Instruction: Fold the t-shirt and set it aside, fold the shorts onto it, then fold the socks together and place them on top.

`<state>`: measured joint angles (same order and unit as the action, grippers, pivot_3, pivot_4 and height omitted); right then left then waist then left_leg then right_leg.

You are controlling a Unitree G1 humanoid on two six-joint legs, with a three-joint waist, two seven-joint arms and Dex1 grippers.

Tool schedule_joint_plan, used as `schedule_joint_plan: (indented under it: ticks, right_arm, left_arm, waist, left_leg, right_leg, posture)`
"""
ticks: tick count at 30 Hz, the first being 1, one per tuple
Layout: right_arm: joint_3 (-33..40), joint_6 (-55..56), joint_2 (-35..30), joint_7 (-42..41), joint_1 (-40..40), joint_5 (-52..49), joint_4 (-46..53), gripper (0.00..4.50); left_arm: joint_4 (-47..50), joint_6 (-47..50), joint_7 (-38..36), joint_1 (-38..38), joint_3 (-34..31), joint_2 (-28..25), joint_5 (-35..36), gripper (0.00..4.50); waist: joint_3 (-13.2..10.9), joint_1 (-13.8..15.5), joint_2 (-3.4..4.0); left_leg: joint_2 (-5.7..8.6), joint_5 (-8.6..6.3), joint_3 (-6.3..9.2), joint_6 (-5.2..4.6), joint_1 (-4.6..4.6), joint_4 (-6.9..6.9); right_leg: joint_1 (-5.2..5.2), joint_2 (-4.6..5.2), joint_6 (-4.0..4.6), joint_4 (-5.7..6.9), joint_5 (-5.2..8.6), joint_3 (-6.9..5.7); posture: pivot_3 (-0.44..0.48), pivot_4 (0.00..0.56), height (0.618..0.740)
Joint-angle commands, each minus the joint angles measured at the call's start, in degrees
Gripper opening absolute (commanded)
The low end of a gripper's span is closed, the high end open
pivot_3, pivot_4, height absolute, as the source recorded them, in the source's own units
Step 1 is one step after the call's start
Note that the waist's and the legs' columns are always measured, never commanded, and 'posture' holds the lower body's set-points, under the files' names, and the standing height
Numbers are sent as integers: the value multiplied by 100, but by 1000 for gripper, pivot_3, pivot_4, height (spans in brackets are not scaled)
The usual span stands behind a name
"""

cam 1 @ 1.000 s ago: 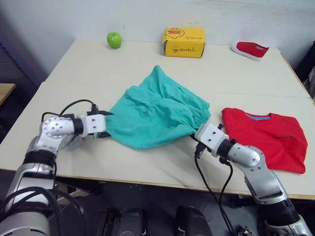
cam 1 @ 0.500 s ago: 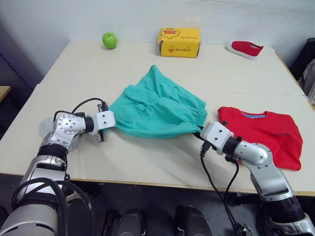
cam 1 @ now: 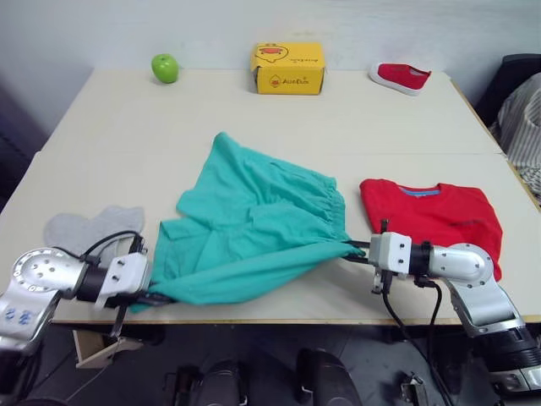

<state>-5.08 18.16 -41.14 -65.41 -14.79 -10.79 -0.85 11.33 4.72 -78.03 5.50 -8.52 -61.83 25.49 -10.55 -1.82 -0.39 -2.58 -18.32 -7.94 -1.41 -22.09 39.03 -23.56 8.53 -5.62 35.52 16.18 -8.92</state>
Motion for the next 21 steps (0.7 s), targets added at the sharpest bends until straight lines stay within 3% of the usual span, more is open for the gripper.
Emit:
schedule_joint_plan:
  ticks: [1,5,9,12,16,21]
  right_arm:
    - [-79,555,-182,-455,121,-99,-151,0]
    - [-261,954,-329,-959,465,-206,-230,0]
    - [-228,883,-396,-1115,615,-454,-102,0]
    - [43,-144,-753,-1356,848,-1505,773,0]
    - [623,-2313,-1585,-972,874,-2670,1687,0]
    - [831,-4180,-1722,-352,95,-3525,1795,0]
  left_arm:
    - [896,844,3,689,-695,-255,454,13]
    - [1685,1619,-132,1730,-1412,-461,473,13]
    - [1640,1524,35,1553,-1464,-336,407,13]
    - [1252,1482,-143,889,-1429,-591,458,13]
    - [375,1621,-395,-922,-927,-869,701,13]
    - [-1432,1075,-1081,-3781,712,-432,-229,13]
  waist:
    - [-4,42,5]
    - [-6,46,6]
    - [-11,45,15]
    - [-17,82,26]
    - [-27,181,42]
    - [-27,187,42]
  left_leg:
    - [0,-2,1,1,0,0]
    - [-2,-5,2,7,-1,0]
    - [-2,-5,1,9,0,0]
    - [-4,-4,5,10,1,1]
    - [-7,-5,4,13,0,3]
    - [-3,-5,-1,16,-2,4]
  right_leg:
    - [-1,0,3,-1,1,-1]
    - [-3,-2,9,0,5,-1]
    - [-4,-4,11,2,6,-2]
    - [-4,-4,14,6,6,-2]
    - [-10,-4,20,9,7,-1]
    - [-11,-10,20,14,6,-6]
  posture:
    - [0,150,740]
    - [0,150,740]
    - [0,150,740]
    - [0,150,740]
    - [0,150,740]
    - [0,150,740]
